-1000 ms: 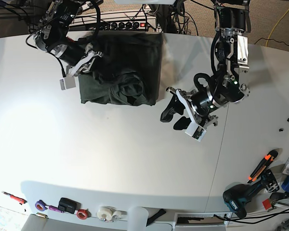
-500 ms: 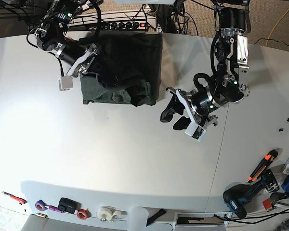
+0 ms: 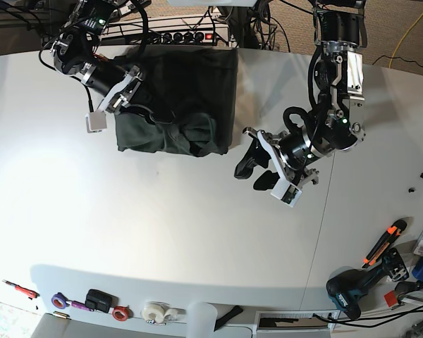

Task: Layout the t-shirt on the table in an organized manner, then fold the t-shirt properly
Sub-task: 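Press and tuck the folded shirt edges with the right gripper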

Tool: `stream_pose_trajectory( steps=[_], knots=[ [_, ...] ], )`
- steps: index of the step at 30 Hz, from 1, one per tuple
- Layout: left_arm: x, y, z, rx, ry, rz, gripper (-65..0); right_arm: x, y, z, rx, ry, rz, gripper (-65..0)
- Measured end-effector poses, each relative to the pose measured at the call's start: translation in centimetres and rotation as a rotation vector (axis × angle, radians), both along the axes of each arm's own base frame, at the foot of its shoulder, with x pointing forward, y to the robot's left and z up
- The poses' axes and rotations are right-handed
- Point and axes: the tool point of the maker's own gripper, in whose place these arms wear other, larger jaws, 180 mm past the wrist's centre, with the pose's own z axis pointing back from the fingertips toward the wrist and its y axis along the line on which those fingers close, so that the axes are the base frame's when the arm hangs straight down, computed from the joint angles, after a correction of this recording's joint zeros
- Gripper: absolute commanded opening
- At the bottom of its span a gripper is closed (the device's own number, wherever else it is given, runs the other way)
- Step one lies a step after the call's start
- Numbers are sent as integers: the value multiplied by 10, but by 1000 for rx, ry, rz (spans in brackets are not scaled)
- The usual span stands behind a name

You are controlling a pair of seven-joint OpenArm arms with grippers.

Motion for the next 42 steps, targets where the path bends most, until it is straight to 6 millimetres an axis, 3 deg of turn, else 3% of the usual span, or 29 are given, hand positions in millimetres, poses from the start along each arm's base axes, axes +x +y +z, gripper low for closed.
stream_pose_trajectory(
  steps=[9,18,20,23,30,35,38,42],
  knots=[
    [0,0,0,0,0,0,-345,0,0,0,-1,0,0,-460],
    [0,0,0,0,0,0,-345,-3,-4,-16,-81,51,0,-464],
    [0,0,0,0,0,0,-345,-3,-5,-18,-90,56,0,-512],
    [0,0,0,0,0,0,-345,-3,-5,-18,-91,56,0,-650],
    [0,0,0,0,0,0,-345,-7,-5,-12,-127,38,2,-650],
    [-2,0,-2,1,7,0,-345,-26,-40,-24,-408,98,-71,-650],
    [-5,0,-6,0,18,0,-345,-26,-47,-15,-422,68,-107,-650],
    [-5,0,-6,0,17,0,-345,-43,-56,-33,-487,150,-110,-650]
  ],
)
